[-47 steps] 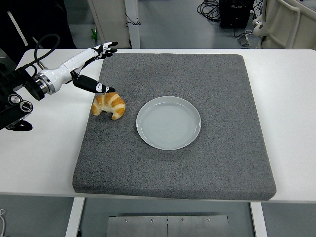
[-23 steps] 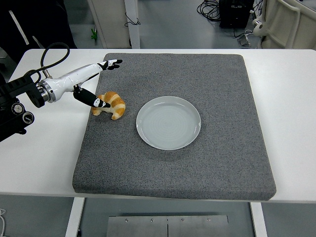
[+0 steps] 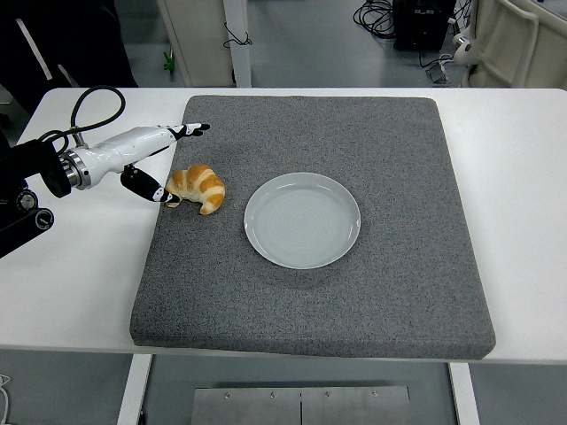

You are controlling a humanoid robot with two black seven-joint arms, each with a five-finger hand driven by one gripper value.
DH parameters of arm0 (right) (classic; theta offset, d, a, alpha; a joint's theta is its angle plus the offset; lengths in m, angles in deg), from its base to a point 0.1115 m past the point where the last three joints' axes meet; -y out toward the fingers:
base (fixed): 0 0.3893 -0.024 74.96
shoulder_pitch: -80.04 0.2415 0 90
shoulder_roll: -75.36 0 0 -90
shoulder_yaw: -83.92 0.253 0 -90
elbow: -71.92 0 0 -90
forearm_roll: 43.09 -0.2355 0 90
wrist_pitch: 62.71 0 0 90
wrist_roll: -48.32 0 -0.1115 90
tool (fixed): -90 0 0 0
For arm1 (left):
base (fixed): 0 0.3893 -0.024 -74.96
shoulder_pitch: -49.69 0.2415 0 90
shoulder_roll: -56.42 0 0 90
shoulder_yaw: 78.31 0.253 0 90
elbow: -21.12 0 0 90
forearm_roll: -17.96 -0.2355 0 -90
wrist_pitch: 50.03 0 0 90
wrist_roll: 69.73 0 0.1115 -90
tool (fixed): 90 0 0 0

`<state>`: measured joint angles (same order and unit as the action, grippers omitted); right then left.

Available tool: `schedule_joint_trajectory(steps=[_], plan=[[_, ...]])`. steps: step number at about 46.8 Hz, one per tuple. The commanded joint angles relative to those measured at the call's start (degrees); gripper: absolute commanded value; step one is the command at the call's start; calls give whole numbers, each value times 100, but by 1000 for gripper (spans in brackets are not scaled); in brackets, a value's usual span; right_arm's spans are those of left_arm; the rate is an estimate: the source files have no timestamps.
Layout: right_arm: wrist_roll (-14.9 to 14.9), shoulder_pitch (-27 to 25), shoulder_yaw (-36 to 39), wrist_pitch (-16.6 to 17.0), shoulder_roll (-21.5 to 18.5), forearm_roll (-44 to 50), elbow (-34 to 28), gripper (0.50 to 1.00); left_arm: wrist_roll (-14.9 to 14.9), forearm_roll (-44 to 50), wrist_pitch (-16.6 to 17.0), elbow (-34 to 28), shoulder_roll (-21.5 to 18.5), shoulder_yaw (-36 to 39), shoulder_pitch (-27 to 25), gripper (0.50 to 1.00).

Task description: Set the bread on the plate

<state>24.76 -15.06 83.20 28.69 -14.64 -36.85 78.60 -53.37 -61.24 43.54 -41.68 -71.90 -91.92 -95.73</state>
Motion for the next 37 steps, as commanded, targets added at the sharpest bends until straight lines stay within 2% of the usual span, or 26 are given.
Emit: schedule_joint_trajectory(steps=[1, 20, 29, 37], plan=[[0, 0, 1, 1, 0, 0, 0, 1000, -1, -8, 11, 110, 53, -1, 5, 968], [0, 0, 1, 1, 0, 0, 0, 1000, -1, -149, 187, 585, 527, 8, 4, 968], [0, 0, -8, 1, 0, 0, 0, 1000, -1, -149, 196, 594, 624, 113, -4, 968], [0, 0, 1, 1, 0, 0, 0, 1000, -1, -158, 380, 638, 633, 289, -13, 968]])
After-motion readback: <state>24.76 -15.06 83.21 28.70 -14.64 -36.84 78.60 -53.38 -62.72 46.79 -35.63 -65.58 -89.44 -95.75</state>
